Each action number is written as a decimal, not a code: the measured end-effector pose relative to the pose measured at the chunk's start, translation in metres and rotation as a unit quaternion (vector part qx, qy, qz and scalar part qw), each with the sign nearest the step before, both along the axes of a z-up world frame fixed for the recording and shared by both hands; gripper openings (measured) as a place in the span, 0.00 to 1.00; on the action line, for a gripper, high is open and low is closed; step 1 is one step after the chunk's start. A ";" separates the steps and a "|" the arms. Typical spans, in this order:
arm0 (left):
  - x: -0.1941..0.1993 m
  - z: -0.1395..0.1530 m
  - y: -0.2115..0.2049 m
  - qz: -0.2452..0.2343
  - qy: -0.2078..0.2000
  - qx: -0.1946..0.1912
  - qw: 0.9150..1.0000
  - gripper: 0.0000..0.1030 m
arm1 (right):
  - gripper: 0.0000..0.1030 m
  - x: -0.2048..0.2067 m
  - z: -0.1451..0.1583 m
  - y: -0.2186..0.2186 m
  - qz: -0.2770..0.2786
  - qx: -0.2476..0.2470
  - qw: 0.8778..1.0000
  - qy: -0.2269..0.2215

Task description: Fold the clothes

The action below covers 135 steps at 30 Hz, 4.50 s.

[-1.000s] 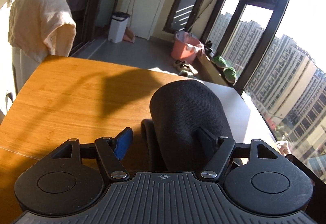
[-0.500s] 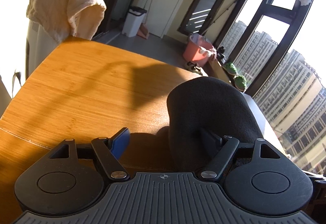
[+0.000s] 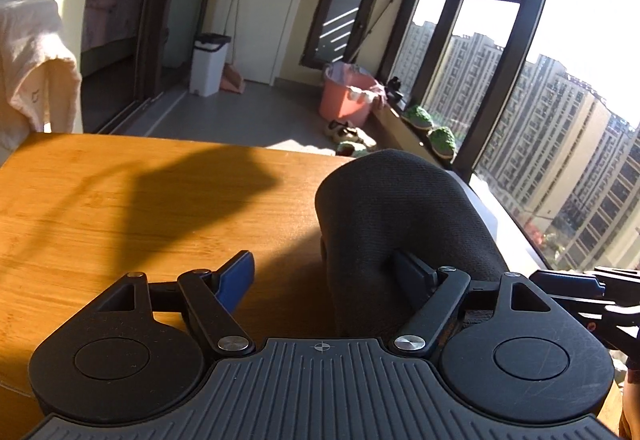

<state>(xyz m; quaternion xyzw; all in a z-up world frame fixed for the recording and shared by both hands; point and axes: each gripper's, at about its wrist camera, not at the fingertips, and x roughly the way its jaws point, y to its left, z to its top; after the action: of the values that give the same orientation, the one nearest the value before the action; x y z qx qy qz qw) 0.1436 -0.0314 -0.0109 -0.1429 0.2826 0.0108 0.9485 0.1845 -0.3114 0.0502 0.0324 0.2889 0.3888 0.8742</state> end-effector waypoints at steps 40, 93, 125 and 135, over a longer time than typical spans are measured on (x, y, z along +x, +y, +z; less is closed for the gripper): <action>-0.005 0.001 0.001 0.006 0.000 0.008 1.000 0.91 | 1.00 -0.006 -0.014 0.029 -0.048 -0.039 0.997 -0.049; -0.003 -0.007 -0.001 0.040 -0.031 0.045 0.998 1.00 | 1.00 0.052 -0.023 0.062 -0.153 -0.090 0.984 -0.028; -0.100 -0.015 -0.061 0.099 0.093 0.126 0.983 1.00 | 1.00 -0.080 -0.054 0.044 -0.187 -0.166 0.968 0.021; -0.100 -0.015 -0.061 0.101 0.093 0.127 0.982 1.00 | 1.00 -0.081 -0.054 0.041 -0.187 -0.166 0.968 0.020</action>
<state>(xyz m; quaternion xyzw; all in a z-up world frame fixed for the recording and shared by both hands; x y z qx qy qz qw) 0.0440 -0.0925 -0.0258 -0.0479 0.3504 0.1556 0.9223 0.1039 -0.2701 -0.0033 -0.0518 0.3561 0.1641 0.9185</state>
